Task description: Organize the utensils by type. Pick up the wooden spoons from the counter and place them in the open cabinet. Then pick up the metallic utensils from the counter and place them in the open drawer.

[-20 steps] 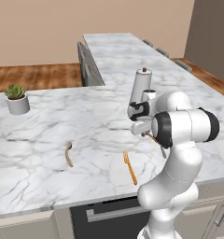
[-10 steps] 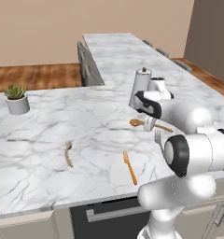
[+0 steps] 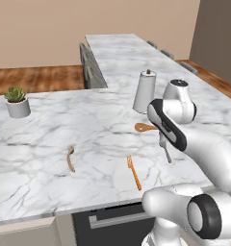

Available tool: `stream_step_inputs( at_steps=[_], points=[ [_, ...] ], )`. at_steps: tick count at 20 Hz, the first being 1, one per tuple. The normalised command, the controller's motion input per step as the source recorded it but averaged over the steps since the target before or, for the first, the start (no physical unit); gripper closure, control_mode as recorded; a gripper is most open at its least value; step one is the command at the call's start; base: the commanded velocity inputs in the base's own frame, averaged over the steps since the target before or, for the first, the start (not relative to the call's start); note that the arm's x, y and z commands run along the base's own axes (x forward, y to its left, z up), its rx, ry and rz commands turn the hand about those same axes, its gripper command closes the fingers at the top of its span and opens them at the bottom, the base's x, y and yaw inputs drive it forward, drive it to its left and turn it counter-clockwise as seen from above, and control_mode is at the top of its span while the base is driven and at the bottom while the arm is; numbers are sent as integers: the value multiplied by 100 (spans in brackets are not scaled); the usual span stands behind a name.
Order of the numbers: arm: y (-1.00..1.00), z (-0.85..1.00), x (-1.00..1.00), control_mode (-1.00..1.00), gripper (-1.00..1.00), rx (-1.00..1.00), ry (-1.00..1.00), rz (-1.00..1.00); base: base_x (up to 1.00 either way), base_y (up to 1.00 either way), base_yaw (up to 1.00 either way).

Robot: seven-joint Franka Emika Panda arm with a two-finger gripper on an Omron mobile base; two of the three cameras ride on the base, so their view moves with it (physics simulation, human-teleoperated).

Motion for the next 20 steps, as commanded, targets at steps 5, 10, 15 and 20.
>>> stream_step_inputs(
  at_steps=[5, 10, 15, 20],
  points=[
    [14, 45, -56, -100, 100, 0, -7, 1, 0, 0, 0],
    [4, 11, -12, -100, 100, 0, 7, 0, 0, 0, 0],
    [0, 0, 0, -100, 100, 0, 0, 0, 0, 0, 0],
    [0, 0, -6, -100, 100, 0, 0, 0, 0, 0, 0]
  ],
)
